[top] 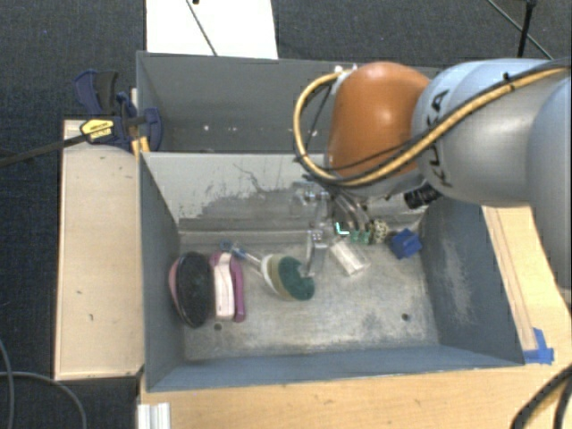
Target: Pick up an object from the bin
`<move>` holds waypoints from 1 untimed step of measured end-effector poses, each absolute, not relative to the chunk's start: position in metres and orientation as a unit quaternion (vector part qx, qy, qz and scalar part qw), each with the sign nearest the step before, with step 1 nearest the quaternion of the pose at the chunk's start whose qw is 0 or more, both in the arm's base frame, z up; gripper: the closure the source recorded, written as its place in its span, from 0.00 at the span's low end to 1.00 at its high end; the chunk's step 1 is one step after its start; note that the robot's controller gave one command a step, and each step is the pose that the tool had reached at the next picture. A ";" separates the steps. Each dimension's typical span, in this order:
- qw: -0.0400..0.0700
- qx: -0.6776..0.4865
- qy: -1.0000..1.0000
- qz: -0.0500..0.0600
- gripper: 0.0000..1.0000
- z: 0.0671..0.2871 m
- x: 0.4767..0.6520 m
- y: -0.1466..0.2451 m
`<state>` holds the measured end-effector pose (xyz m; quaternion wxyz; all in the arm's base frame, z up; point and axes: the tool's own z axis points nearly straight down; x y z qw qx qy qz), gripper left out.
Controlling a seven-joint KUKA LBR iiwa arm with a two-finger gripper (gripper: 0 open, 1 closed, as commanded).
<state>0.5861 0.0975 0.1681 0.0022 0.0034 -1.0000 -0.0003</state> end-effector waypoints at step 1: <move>0.003 -0.060 -0.998 -0.001 0.00 0.083 0.574 0.085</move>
Offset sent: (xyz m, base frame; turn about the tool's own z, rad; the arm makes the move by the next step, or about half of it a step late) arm -0.0108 -0.0136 -0.0834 0.1275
